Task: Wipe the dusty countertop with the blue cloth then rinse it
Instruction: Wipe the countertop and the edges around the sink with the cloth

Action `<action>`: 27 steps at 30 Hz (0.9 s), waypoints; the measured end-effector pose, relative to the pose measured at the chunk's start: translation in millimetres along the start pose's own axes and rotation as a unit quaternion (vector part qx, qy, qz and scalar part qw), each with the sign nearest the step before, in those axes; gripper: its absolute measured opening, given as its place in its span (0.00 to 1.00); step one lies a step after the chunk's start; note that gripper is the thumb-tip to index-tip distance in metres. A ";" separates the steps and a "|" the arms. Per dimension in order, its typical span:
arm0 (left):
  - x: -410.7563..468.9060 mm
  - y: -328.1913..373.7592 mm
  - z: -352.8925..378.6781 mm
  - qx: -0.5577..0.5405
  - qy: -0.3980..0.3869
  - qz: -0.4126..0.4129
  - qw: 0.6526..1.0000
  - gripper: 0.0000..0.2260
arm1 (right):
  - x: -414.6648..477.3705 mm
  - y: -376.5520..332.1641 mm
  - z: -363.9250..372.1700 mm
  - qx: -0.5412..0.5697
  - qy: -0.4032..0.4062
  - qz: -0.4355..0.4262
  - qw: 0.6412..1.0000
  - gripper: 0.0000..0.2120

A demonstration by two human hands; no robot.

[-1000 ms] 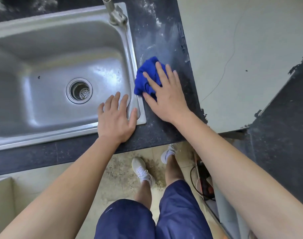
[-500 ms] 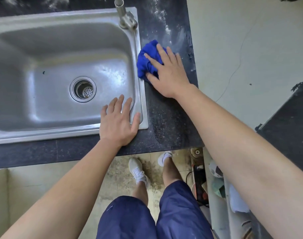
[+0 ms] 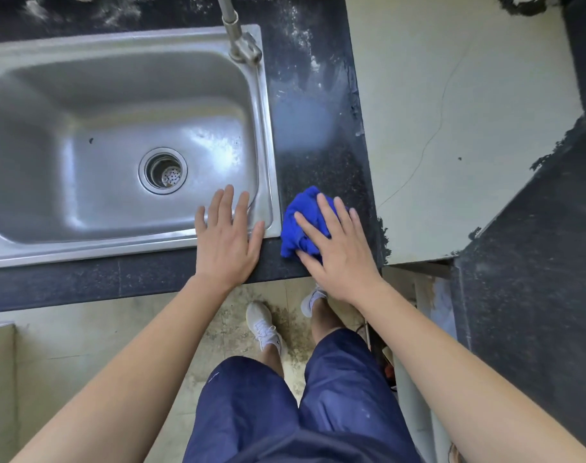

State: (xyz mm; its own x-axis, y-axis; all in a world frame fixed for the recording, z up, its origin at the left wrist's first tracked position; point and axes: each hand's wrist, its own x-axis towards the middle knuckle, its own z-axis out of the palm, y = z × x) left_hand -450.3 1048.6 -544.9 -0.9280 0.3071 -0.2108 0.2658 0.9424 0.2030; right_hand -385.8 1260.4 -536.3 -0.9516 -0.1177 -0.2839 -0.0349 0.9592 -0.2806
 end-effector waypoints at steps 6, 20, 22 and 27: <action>-65.0 -8.6 5.3 0.031 0.007 0.004 0.999 0.27 | 58.4 -22.4 -1.7 0.007 0.006 0.064 0.998 0.30; -83.2 -4.0 13.5 -0.014 -0.001 -0.037 0.999 0.27 | -39.9 -32.3 31.1 0.005 0.011 0.084 0.996 0.30; -85.2 -4.4 14.0 -0.010 -0.005 -0.039 0.999 0.27 | -15.8 -52.6 32.1 0.006 0.007 0.083 0.997 0.31; -85.1 -3.2 20.6 0.006 -0.006 -0.037 0.999 0.28 | -11.5 -11.1 15.5 -0.053 -0.013 0.012 0.998 0.31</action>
State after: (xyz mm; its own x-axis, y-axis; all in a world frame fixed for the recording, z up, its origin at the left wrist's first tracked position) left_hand -366.8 1022.2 -547.3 -0.9423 0.2374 -0.2362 0.1991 0.9642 0.1750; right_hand -369.8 1247.1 -544.2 -0.9444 -0.0987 -0.3136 -0.0446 0.9835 -0.1753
